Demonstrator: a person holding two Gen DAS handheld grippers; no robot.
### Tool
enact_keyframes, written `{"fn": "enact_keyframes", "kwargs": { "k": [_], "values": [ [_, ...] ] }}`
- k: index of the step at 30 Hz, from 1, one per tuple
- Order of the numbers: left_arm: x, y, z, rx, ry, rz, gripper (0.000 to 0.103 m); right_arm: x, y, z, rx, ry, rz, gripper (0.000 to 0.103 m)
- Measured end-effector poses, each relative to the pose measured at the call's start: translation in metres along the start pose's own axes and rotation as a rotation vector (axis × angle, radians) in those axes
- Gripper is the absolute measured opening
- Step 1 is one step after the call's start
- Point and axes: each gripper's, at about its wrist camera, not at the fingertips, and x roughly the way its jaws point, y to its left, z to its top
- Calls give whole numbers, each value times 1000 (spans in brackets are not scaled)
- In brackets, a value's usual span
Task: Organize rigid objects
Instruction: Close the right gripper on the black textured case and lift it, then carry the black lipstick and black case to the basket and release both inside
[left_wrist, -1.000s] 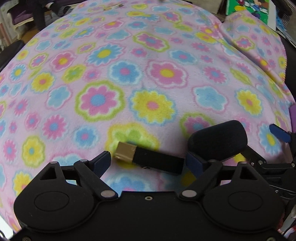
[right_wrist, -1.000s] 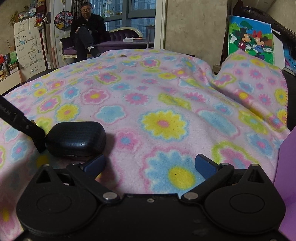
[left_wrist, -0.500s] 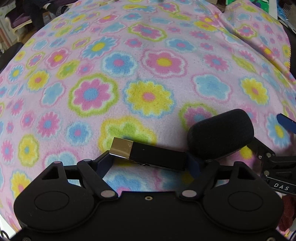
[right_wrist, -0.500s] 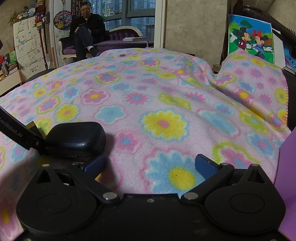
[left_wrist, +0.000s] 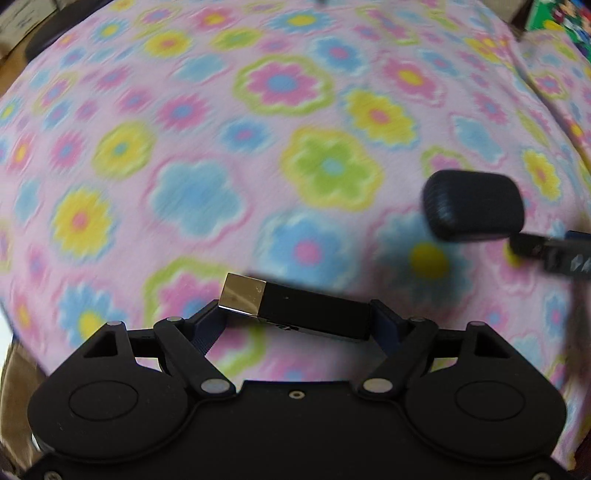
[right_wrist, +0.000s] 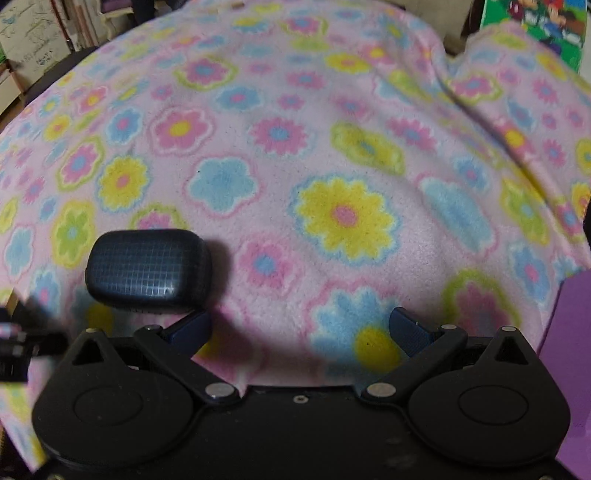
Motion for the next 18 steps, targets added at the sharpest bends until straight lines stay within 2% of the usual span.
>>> {"fn": "enact_keyframes", "kwargs": {
  "k": [2, 3, 8, 12, 18],
  "values": [
    [-3, 11, -7, -31, 1, 33, 78, -11, -5, 3, 67, 7, 31, 94],
    [-4, 17, -10, -46, 1, 46, 78, -18, -4, 3, 87, 5, 52, 93],
    [-13, 49, -23, -132, -1, 50, 78, -45, 34, 6, 54, -43, 108, 99],
    [-28, 73, -37, -192, -22, 56, 78, -39, 80, 16, -1, -66, 77, 103],
    [-57, 115, -64, -295, -58, 85, 78, -5, 116, 21, -31, -7, -35, 101]
  ]
}}
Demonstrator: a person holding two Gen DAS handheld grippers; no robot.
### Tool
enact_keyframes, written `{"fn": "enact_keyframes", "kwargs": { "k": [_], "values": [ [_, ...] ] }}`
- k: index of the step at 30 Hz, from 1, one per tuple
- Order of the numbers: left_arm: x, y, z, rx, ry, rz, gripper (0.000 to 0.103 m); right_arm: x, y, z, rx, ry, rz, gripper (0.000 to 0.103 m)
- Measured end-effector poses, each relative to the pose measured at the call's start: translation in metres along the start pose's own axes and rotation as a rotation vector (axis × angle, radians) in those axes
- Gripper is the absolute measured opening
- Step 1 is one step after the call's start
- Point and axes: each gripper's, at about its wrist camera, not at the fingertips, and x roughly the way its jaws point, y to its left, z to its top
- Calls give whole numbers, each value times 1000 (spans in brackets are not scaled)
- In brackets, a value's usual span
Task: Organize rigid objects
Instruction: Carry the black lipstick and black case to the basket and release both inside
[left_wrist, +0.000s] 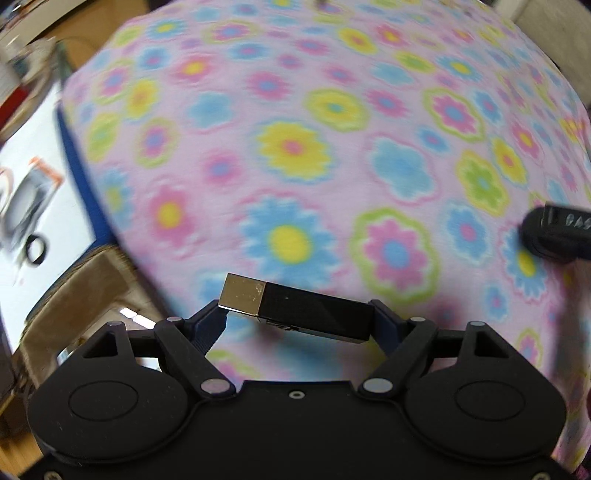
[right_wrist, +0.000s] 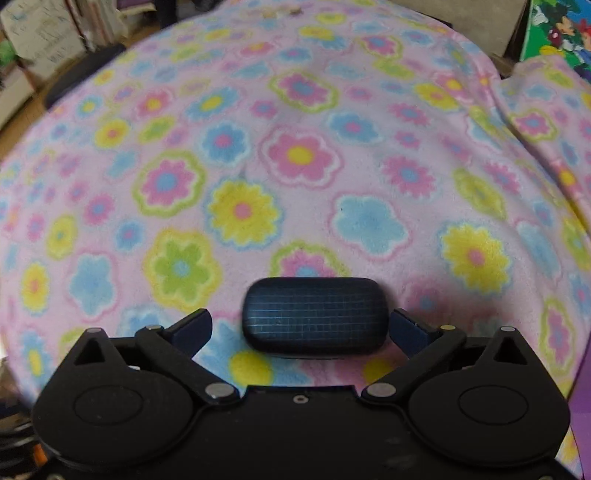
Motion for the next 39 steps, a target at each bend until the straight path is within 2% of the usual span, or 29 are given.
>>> {"fn": "enact_keyframes", "kwargs": {
  "k": [1, 5, 7, 9, 11, 14, 17, 21, 25, 28, 32, 38, 39],
  "values": [
    [-3, 7, -1, -19, -4, 3, 78, 5, 2, -1, 0, 10, -20, 89],
    [-17, 48, -11, -111, -22, 40, 78, 3, 6, -5, 9, 13, -30, 90],
    [-22, 67, -16, -158, -26, 52, 78, -5, 12, -9, 17, 25, 1, 90],
    [-27, 89, -22, -208, -28, 63, 78, -16, 31, -17, -30, 10, 20, 90],
    [-28, 108, -27, -260, -28, 76, 78, -34, 59, -28, -100, -19, 44, 90],
    [-31, 137, -37, -334, -41, 101, 78, -58, 108, -47, -205, -31, 144, 90],
    [-32, 163, -48, -403, -45, 120, 78, -77, 164, -69, -314, -7, 258, 90],
    [-27, 192, -61, -504, -30, 100, 78, -94, 233, -100, -442, 32, 371, 90],
    [-23, 207, -69, -559, -22, 128, 78, -98, 285, -128, -541, 56, 410, 90],
    [-19, 214, -75, -596, -9, 136, 78, -92, 305, -141, -577, 87, 417, 90],
    [-13, 215, -79, -611, 16, 119, 78, -75, 316, -151, -598, 108, 389, 90],
    [-2, 199, -78, -591, 24, 163, 78, -53, 323, -158, -605, 147, 360, 90],
    [-1, 200, -77, -595, 30, 145, 78, -51, 323, -160, -609, 152, 356, 90]
  ]
}}
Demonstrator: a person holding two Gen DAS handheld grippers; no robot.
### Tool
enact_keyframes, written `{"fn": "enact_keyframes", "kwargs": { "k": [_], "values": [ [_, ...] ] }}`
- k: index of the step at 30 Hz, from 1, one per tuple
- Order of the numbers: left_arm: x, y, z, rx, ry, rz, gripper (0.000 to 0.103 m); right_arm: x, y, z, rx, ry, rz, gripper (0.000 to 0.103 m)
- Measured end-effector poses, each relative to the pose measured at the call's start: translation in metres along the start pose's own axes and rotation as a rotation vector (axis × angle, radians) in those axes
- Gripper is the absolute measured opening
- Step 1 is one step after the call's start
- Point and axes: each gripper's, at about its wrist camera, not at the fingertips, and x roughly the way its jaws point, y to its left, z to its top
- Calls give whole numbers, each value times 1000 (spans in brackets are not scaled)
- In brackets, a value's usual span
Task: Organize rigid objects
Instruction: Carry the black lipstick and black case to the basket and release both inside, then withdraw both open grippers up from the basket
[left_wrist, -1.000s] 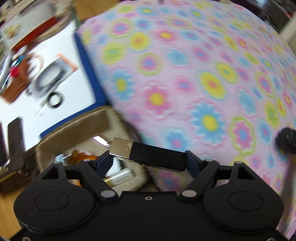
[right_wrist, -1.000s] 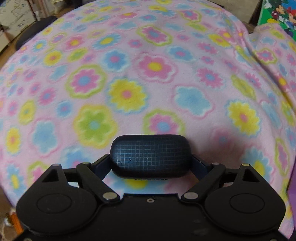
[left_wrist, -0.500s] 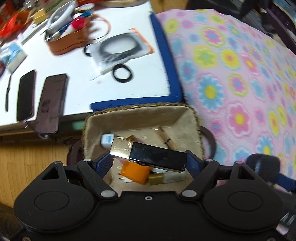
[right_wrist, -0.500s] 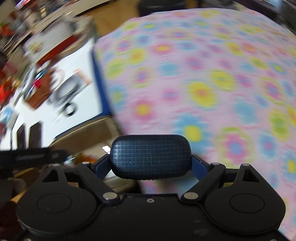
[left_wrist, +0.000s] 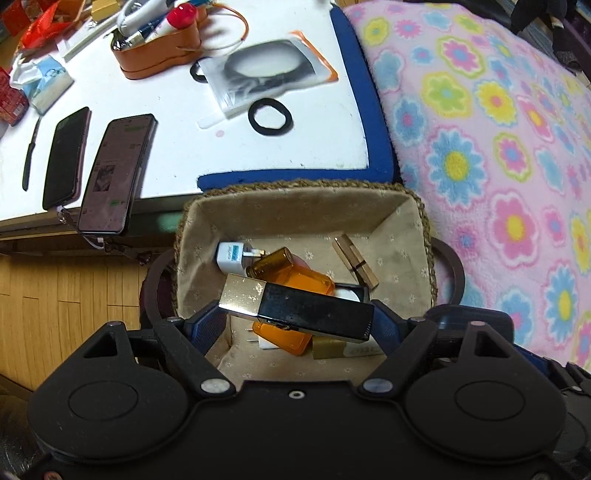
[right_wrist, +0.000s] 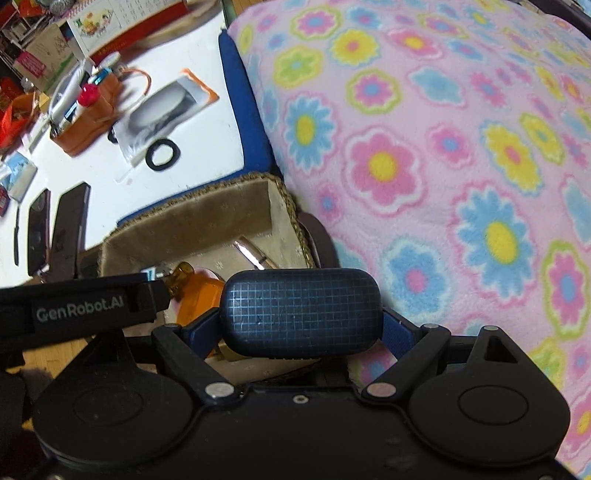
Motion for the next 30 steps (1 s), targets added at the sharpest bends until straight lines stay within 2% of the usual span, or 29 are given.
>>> {"fn": "enact_keyframes", "kwargs": {
  "k": [2, 6, 13, 24, 28, 30],
  "values": [
    [0, 6, 3, -32, 17, -45, 78, 5, -1, 0, 5, 11, 10, 90],
    [1, 14, 6, -78, 11, -18, 78, 12, 3, 3, -6, 19, 15, 90],
    [8, 19, 7, -113, 44, -12, 79, 21, 14, 8, -16, 22, 38, 90],
    [8, 20, 7, -111, 49, -32, 79, 11, 15, 4, -56, -17, -10, 91],
    [8, 20, 6, -106, 54, -36, 80, 9, 10, 2, -40, -16, -19, 99],
    [9, 21, 5, -109, 62, -34, 80, 9, 8, 0, -34, -9, -23, 99]
  ]
}}
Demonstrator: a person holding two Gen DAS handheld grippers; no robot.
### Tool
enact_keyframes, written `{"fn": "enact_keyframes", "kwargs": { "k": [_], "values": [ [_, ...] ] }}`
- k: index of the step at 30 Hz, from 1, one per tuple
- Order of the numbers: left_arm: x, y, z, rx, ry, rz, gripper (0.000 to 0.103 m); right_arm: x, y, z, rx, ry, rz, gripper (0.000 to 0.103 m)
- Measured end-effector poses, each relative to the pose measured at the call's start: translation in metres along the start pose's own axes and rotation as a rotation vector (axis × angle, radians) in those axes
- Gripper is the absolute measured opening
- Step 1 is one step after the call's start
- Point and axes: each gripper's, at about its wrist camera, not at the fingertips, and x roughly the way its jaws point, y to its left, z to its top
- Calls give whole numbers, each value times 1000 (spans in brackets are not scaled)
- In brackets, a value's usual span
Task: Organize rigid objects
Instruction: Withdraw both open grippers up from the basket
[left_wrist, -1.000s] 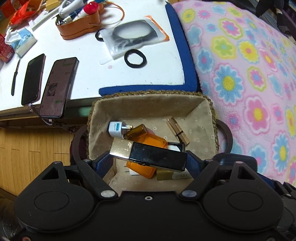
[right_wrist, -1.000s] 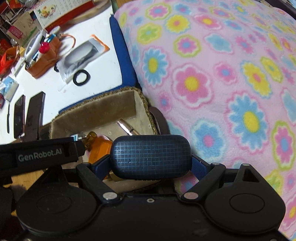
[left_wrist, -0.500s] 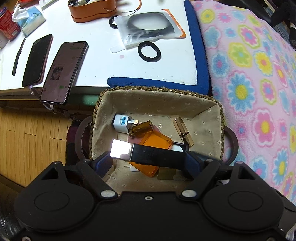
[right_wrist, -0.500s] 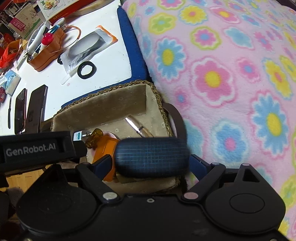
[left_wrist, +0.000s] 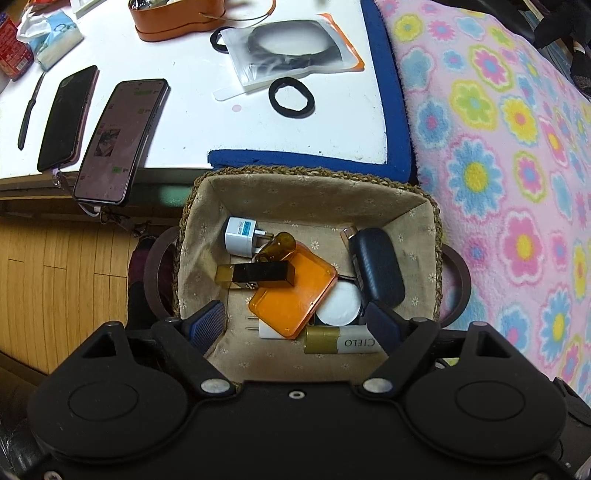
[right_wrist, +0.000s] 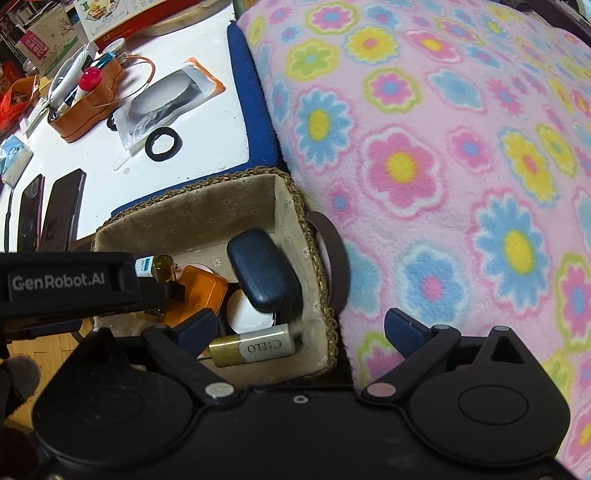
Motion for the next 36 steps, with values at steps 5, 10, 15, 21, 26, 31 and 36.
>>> {"fn": "enact_keyframes", "kwargs": {
  "k": [5, 10, 15, 21, 26, 31, 36],
  "values": [
    [-2, 1, -3, 17, -5, 2, 80, 0, -3, -5, 9, 8, -10, 99],
    [-7, -2, -11, 51, -34, 29, 83, -7, -6, -11, 5, -17, -58, 101],
    [-9, -9, -22, 73, -30, 76, 84, -15, -11, -17, -4, -20, -76, 102],
    [-4, -1, -32, 22, 28, 57, 84, -18, -12, -26, -34, -10, -93, 102],
    [-1, 2, -33, 27, 41, 80, 81, -17, -11, -33, -47, -9, -96, 102],
    [0, 1, -31, 38, 43, 71, 81, -14, -13, -34, -35, -2, -91, 102],
    [3, -3, -30, 51, 55, 71, 81, -11, -18, -34, -20, 1, -94, 102]
  ]
}}
